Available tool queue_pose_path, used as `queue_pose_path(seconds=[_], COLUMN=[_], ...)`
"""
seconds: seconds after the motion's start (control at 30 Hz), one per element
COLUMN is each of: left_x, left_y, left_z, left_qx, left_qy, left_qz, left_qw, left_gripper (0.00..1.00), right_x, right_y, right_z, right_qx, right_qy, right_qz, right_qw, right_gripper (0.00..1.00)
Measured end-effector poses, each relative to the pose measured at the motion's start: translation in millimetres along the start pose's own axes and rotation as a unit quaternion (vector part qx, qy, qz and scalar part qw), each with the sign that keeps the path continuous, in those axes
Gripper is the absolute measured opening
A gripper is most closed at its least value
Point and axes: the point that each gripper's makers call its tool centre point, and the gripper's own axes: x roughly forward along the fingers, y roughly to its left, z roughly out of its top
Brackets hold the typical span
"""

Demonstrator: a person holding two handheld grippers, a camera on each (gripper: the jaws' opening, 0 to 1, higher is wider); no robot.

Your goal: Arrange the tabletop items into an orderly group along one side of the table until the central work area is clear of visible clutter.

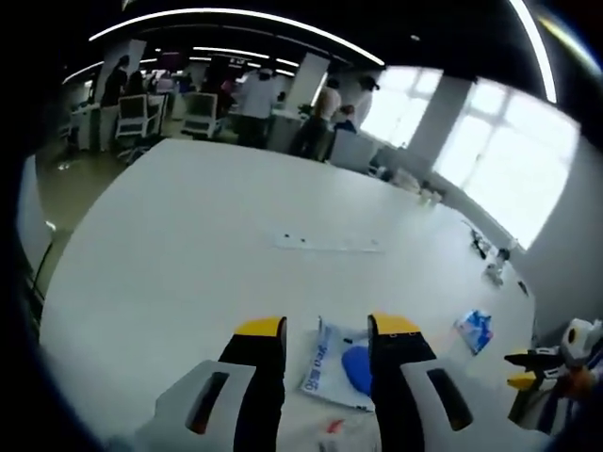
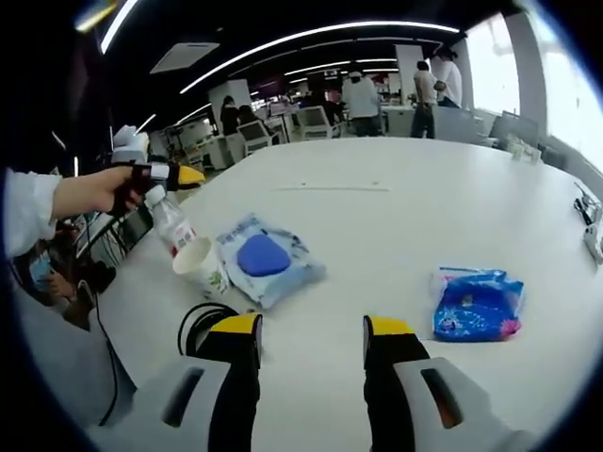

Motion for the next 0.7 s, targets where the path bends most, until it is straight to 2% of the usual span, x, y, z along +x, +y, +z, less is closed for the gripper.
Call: queue_pose_path(seconds=[0.03,0.07,0.1,0.27,0.4,0.47,0.57,0.6,0.7], left_x=[1.5,14.6,17.8,22.9,36.6,39.4,45.3,53.9,60.6], left_y=[1.7,15.4,18.7,12.9,25.8,24.6,22.9,28.7,34.7], left_z=[-1.6,-1.4,-2.7,-21.4,-32.9,-38.7,-43.8,-45.2,-47.9], left_qx=[0.001,0.002,0.002,0.006,0.005,0.012,0.016,0.013,0.019], left_qy=[0.003,0.008,0.012,0.044,0.072,0.083,0.089,0.09,0.093], left_qz=[-0.001,0.001,0.0,-0.012,-0.019,-0.024,-0.036,-0.037,-0.038], left_qw=[1.0,1.0,0.9999,0.9989,0.9972,0.9962,0.9953,0.9952,0.9947], left_gripper=[0.31,0.3,0.3,0.28,0.28,0.26,0.23,0.23,0.22], right_x=[1.9,4.7,6.4,18.4,31.5,38.5,47.2,50.8,58.2], right_y=[1.7,4.1,5.7,13.2,18.8,21.8,26.7,28.9,32.1], right_z=[0.0,0.1,0.3,5.4,7.2,7.6,8.9,9.0,8.2], right_qx=[0.0,0.0,0.001,0.007,0.017,0.024,0.029,0.029,0.033], right_qy=[0.001,0.002,0.003,0.003,0.006,0.008,0.009,0.01,0.014], right_qz=[0.002,0.004,0.005,0.012,0.018,0.022,0.027,0.029,0.034], right_qw=[1.0,1.0,1.0,0.9999,0.9997,0.9994,0.9992,0.9991,0.9988], right_gripper=[0.4,0.4,0.4,0.4,0.4,0.4,0.4,0.4,0.39])
